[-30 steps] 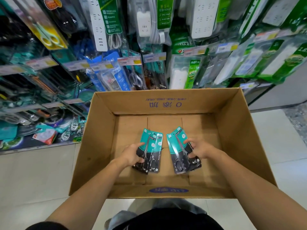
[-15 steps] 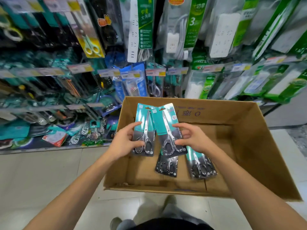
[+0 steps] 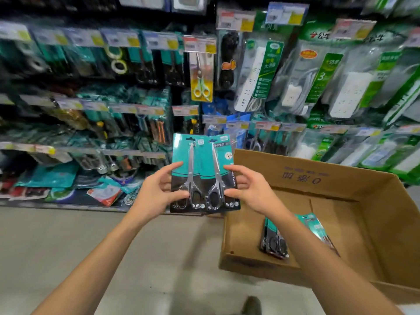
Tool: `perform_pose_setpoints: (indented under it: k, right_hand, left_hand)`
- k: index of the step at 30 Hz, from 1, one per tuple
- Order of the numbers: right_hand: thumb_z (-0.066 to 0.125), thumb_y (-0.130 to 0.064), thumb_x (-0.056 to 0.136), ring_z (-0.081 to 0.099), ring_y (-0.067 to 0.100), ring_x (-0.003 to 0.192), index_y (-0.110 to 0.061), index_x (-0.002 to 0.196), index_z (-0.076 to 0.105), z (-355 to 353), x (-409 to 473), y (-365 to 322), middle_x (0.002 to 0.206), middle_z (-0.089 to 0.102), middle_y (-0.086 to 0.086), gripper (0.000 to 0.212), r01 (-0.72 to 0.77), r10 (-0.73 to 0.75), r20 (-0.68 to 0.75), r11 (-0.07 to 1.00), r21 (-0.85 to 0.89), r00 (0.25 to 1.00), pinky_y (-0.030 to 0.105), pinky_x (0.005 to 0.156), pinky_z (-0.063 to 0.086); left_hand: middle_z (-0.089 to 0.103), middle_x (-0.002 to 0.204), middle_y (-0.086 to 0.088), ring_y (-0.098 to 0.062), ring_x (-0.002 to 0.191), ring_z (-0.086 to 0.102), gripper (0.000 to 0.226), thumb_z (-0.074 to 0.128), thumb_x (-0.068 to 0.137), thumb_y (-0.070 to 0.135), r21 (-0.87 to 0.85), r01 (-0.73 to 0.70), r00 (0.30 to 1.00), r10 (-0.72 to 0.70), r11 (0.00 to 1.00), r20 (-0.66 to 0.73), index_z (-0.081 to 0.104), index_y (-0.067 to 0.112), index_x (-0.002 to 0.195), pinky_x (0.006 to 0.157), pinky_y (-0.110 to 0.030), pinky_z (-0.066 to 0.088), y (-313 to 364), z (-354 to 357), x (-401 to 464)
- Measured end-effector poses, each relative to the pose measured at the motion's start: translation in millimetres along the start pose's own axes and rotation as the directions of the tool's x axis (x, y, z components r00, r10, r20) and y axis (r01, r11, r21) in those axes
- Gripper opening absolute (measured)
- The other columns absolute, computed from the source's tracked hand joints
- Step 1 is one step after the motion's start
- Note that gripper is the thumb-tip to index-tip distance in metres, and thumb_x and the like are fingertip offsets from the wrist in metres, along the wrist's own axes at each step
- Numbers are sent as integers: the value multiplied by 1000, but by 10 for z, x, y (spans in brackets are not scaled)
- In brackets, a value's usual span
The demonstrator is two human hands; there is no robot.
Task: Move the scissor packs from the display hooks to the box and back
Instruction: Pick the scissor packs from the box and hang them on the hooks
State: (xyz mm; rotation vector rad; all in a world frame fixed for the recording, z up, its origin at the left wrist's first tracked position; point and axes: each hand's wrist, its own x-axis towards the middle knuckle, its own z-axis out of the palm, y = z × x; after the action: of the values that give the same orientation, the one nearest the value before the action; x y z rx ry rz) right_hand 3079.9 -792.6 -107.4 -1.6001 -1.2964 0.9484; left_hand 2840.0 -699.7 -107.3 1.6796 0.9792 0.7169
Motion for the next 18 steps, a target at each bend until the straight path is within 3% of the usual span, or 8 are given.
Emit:
perform_pose_setpoints:
  k: [2,3,5,6,9,13,15,18]
  right_hand:
    - [75,-1,79,70,27,91,-28,127,55,236,61,-130,107,71,15,58,20,-20,32,1000,4,999,37,83,57]
    - [74,1,80,69,27,91,-26,128,54,349,98,-198,108,71,14,59,30,-30,43,1000,4,999,35,82,57]
    - [72,0,81,61,27,69,-24,131,53,550,197,-299,89,71,4,59,40,-40,65,999,-9,997,34,66,56]
    - [71,0,82,50,17,57,-24,131,52,637,253,-335,72,65,-9,58,46,-45,78,999,-13,996,26,54,48]
    - [67,3,85,36,1,48,-20,133,49,868,396,-458,51,50,-27,56,82,-81,107,997,-8,991,12,50,34]
    - [65,2,87,48,-5,52,-20,131,50,1057,582,-636,60,55,-31,52,132,-130,115,991,-11,985,11,54,38]
    - [66,-1,87,52,-10,59,-23,132,51,1118,710,-684,74,52,-26,52,132,-130,107,991,-12,986,10,58,41]
    - [66,-4,88,52,-10,62,-27,132,51,1167,932,-699,88,51,-20,52,127,-128,95,992,16,987,12,61,44]
  left_hand:
    - [66,94,15,12,73,65,71,80,70,-8,-2,-4,1000,4,1000,-20,54,18,131,68,-4,47,-70,-267,-86]
    - [69,93,14,5,76,67,72,81,70,-6,-1,5,999,-5,1000,-34,55,20,131,72,-9,52,-110,-401,-120]
    - [72,92,13,-9,83,69,72,82,69,-2,-18,13,998,-14,1000,-67,55,25,131,82,-21,57,-186,-646,-171]
    - [71,94,14,-12,83,67,72,83,70,0,-23,13,997,-15,1000,-77,55,28,130,83,-23,55,-209,-750,-197]
    - [64,98,7,-7,80,61,70,84,71,6,-34,-5,994,1,999,-111,55,34,128,81,-21,51,-242,-1023,-247]
    - [57,100,23,25,76,59,66,76,76,-7,-51,-27,988,19,998,-151,52,23,130,64,1,44,-210,-1250,-217]
    - [56,101,23,24,77,59,67,76,76,-7,-42,-28,985,20,999,-171,52,21,132,65,0,45,-213,-1334,-153]
    - [59,111,18,5,88,63,67,80,75,2,-6,-12,982,10,1000,-189,54,29,131,74,-9,51,-236,-1451,35]
